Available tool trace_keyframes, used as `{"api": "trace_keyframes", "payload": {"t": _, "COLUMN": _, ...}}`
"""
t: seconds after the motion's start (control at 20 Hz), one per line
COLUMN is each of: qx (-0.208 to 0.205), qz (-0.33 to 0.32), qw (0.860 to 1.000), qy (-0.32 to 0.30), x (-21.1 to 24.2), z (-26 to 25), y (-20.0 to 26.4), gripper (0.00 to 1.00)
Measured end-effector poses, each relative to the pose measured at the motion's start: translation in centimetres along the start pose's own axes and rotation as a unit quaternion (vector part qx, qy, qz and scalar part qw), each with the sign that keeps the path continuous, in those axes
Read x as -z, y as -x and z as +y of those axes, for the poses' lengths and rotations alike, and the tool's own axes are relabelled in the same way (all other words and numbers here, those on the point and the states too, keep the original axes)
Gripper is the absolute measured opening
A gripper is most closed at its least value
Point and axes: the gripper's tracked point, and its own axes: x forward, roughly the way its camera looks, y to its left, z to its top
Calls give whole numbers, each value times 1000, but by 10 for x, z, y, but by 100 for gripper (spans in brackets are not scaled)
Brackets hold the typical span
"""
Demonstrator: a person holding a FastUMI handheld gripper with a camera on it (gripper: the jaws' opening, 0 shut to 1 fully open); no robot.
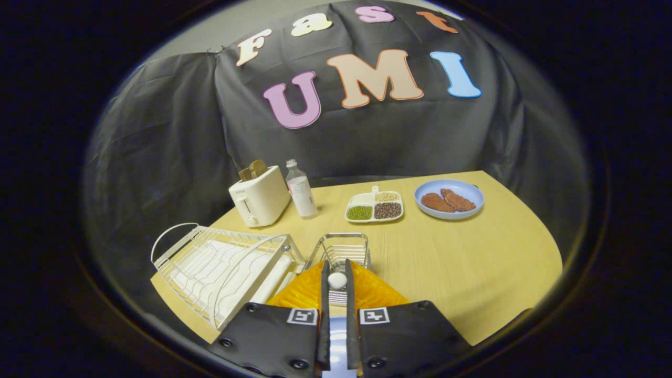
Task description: Take the plate from the dish rack, then take the spoon from the basket and place it into the plate.
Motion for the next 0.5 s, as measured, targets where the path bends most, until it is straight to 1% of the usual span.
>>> {"api": "trace_keyframes", "payload": {"t": 0.15, "qx": -2, "qz": -11, "qw": 1000, "qy": 8, "x": -17, "z": 7, "y": 16, "gripper": 15}}
{"api": "trace_keyframes", "payload": {"t": 0.5, "qx": 24, "qz": -63, "qw": 997, "qy": 32, "x": -64, "z": 12, "y": 74, "gripper": 15}}
